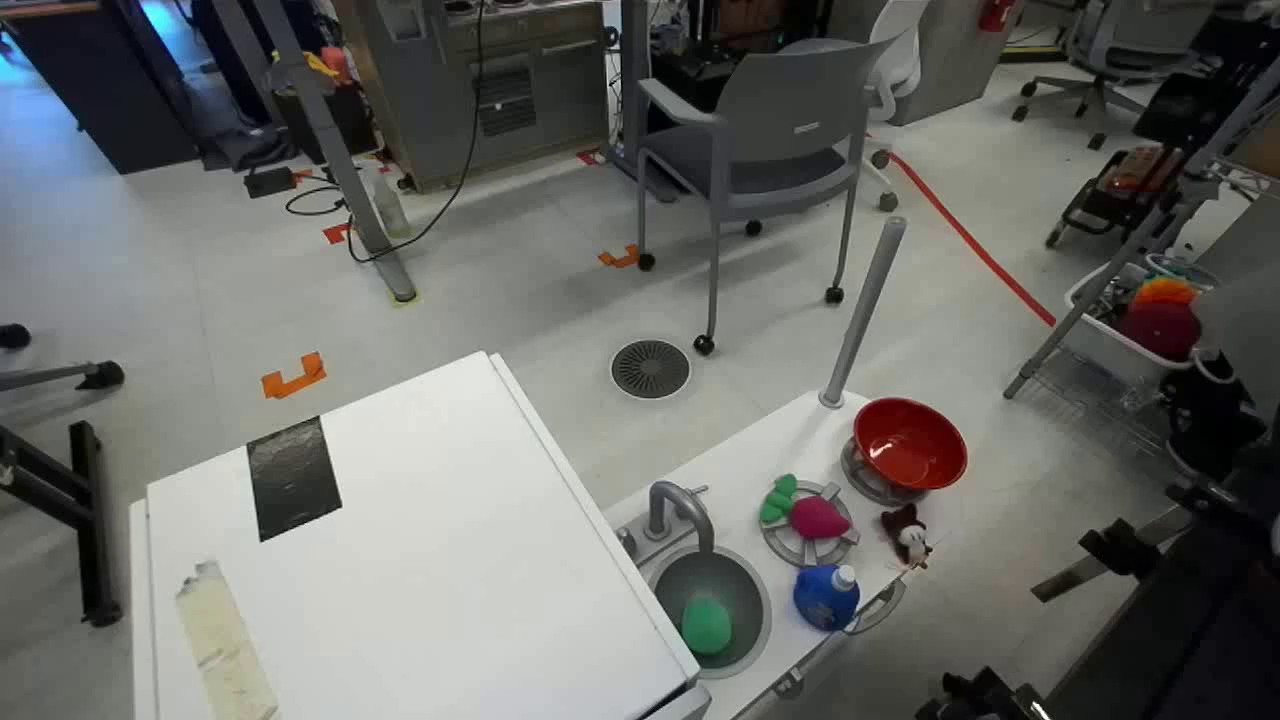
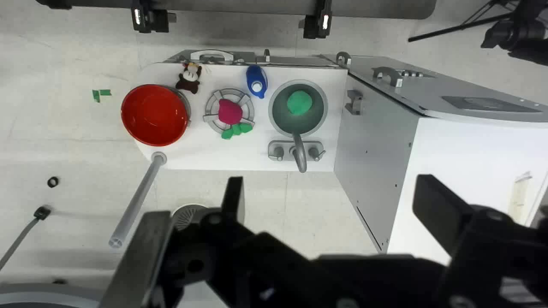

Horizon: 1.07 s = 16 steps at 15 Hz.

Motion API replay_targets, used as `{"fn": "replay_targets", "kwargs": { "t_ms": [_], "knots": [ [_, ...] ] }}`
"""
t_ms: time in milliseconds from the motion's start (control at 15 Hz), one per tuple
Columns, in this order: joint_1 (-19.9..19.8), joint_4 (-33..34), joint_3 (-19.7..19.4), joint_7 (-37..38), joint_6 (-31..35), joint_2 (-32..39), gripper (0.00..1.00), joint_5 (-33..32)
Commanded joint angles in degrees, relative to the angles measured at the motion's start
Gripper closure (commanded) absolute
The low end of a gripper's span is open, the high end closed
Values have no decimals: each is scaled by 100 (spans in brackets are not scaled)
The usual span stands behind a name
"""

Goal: Slide the tap to the right

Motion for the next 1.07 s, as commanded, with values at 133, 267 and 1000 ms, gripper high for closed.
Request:
{"fn": "replay_targets", "kwargs": {
  "t_ms": [133,267,1000],
  "knots": [
    [-22,13,20,-7,-16,1,0,9],
    [-22,13,20,-7,-16,1,0,9],
    [-108,-376,227,277,2684,2039,0,-520]
  ]
}}
